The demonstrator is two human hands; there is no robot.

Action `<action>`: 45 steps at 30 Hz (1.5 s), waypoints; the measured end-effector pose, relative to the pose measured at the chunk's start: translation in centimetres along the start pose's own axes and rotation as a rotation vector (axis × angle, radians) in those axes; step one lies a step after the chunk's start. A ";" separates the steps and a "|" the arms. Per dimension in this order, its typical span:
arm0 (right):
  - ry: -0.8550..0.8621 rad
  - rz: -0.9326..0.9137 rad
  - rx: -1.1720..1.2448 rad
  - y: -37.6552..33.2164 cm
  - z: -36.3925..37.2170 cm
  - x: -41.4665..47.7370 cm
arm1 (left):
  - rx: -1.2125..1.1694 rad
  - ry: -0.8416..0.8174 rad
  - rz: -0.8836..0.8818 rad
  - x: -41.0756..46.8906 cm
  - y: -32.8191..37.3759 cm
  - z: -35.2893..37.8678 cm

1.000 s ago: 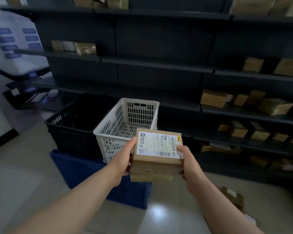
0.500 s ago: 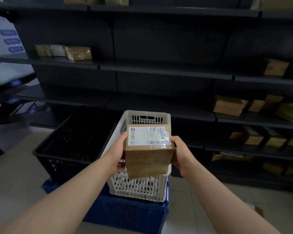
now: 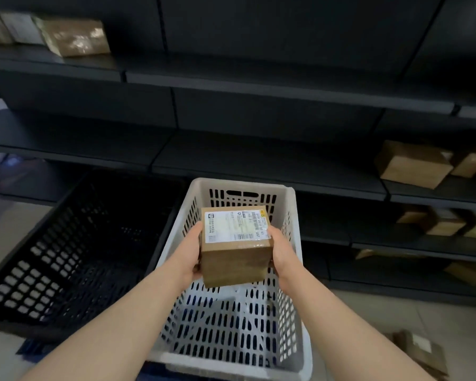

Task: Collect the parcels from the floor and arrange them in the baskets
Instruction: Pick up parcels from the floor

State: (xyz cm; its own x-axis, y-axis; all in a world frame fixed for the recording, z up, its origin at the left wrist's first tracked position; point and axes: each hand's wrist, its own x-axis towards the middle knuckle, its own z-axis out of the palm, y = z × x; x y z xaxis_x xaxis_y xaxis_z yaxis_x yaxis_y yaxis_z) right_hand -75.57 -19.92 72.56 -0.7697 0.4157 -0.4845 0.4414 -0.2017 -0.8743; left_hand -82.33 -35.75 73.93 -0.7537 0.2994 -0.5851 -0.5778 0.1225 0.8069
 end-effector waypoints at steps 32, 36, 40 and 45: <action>0.360 0.287 -0.010 0.7 2.4 12.8 | 0.134 0.106 -0.127 18.6 1.7 2.7; 0.397 0.137 0.055 -0.6 1.2 7.5 | 0.141 -0.018 -0.072 12.9 3.0 5.1; 0.512 0.059 0.186 -0.8 -1.8 0.8 | 0.182 -0.082 -0.024 6.6 2.8 8.1; 0.635 -0.009 0.283 2.2 -8.2 -9.0 | 0.220 -0.218 0.039 -3.4 -0.2 13.4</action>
State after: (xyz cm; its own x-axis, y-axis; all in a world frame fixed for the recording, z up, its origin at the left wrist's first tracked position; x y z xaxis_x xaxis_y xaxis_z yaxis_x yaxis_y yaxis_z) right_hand -63.85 -16.82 75.27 -0.3158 0.8393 -0.4426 0.2327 -0.3837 -0.8936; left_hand -75.43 -24.15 76.85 -0.6751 0.5012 -0.5414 -0.4502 0.3014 0.8405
